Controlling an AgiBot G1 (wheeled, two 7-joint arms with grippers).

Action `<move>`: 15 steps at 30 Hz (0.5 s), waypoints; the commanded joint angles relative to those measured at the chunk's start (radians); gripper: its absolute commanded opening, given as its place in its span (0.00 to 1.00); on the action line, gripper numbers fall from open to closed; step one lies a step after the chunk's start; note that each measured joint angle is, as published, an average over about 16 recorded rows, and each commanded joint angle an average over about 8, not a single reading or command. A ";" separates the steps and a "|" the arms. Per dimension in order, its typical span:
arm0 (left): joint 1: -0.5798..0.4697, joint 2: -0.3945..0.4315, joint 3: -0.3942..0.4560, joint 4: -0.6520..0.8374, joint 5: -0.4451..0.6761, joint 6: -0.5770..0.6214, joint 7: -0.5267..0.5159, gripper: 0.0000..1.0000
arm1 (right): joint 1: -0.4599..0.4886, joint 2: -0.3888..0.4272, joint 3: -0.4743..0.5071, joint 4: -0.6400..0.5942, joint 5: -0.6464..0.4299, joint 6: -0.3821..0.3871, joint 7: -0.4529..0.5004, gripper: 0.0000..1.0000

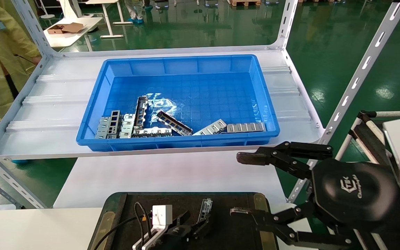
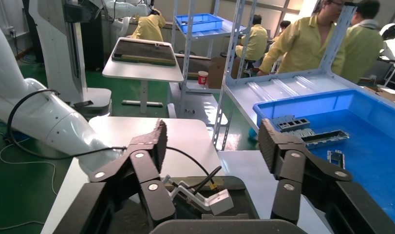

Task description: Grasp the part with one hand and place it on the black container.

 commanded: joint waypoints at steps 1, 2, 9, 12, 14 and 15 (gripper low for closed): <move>-0.001 -0.020 -0.007 -0.006 0.000 0.047 0.001 1.00 | 0.000 0.000 0.000 0.000 0.000 0.000 0.000 1.00; -0.002 -0.033 -0.007 -0.010 0.000 0.072 0.003 1.00 | 0.000 0.000 0.000 0.000 0.000 0.000 0.000 1.00; -0.013 -0.132 -0.006 -0.043 0.011 0.239 0.028 1.00 | 0.000 0.000 0.000 0.000 0.000 0.000 0.000 1.00; -0.018 -0.177 -0.010 -0.052 0.015 0.308 0.045 1.00 | 0.000 0.000 0.000 0.000 0.000 0.000 0.000 1.00; -0.022 -0.208 -0.015 -0.054 0.016 0.353 0.056 1.00 | 0.000 0.000 0.000 0.000 0.000 0.000 0.000 1.00; -0.024 -0.223 -0.018 -0.054 0.016 0.376 0.062 1.00 | 0.000 0.000 0.000 0.000 0.000 0.000 0.000 1.00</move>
